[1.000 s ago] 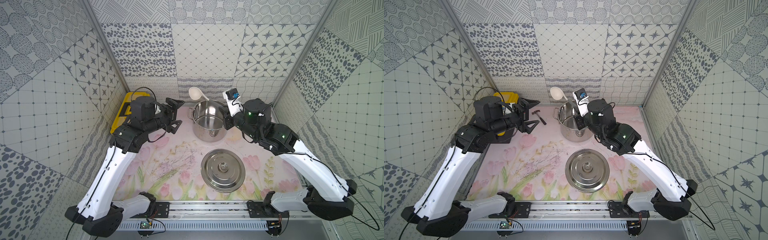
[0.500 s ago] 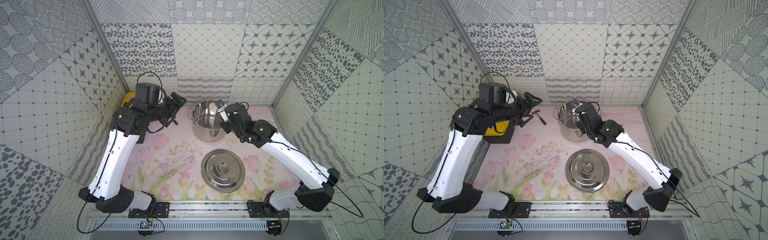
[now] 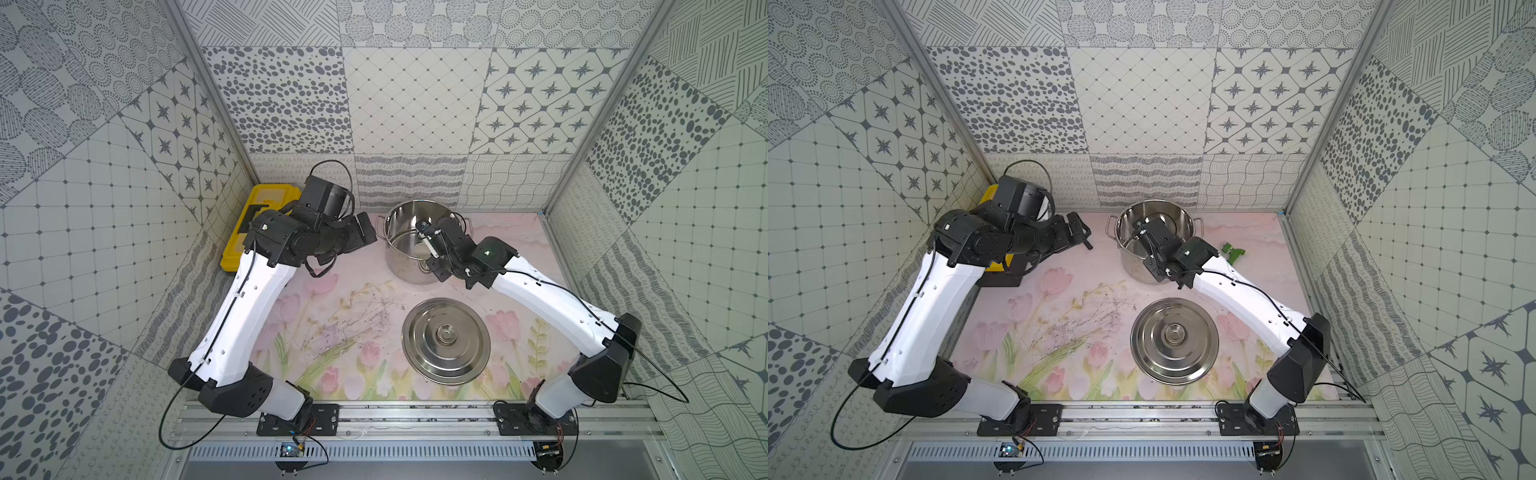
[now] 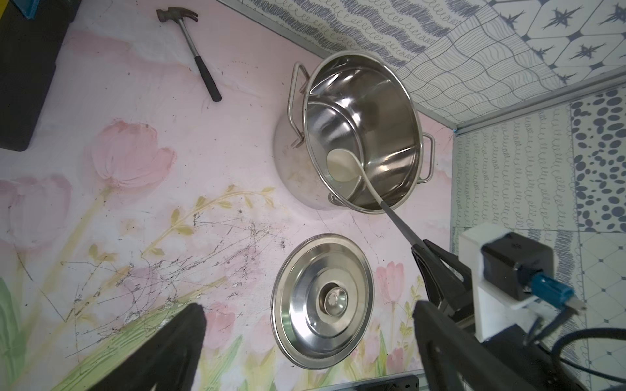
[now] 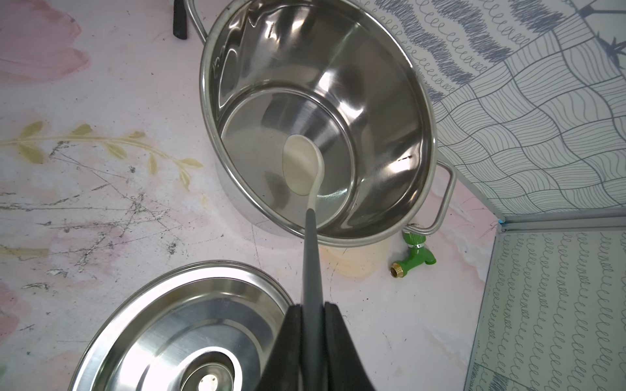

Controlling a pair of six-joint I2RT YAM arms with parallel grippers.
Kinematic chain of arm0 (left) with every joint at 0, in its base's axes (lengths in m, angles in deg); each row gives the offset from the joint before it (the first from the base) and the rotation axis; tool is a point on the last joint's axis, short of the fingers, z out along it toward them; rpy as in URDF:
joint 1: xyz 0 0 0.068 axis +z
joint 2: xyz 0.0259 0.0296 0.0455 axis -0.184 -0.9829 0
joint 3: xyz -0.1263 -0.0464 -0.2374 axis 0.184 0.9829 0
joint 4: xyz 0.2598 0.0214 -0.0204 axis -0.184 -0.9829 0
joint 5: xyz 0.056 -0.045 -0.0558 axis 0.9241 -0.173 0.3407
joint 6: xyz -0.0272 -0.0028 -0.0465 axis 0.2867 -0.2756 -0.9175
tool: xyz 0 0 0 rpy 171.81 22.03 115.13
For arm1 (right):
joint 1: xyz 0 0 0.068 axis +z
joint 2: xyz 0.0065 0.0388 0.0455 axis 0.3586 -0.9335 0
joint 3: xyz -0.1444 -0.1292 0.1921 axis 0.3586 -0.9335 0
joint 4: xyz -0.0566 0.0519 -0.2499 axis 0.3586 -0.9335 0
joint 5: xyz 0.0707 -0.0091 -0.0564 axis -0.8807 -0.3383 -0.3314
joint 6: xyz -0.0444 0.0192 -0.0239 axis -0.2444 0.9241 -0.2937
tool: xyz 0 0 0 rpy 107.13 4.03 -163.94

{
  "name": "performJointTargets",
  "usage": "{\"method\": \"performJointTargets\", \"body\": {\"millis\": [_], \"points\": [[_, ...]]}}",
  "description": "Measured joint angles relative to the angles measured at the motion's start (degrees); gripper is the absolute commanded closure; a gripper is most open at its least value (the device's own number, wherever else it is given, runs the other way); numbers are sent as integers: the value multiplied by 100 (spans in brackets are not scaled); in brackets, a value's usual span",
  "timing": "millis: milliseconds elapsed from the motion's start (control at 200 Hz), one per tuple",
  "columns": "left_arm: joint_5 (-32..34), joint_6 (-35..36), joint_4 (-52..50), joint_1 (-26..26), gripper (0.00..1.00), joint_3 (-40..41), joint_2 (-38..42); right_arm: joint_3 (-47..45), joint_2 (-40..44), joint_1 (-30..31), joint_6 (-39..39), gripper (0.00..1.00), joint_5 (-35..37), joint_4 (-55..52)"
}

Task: Stir the soup with a spoon
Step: Stir the soup in the pan with a stick.

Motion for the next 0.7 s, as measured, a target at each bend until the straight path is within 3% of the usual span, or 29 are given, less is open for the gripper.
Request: {"method": "performJointTargets", "body": {"millis": [405, 700], "points": [[-7, 20, 205, -9, 0, 365, 50, 992, -1075, -87, 2, 100, -269, -22], [-57, -9, 352, -9, 1, 433, 33, 1602, -1486, -619, 31, 100, -275, -33]]}}
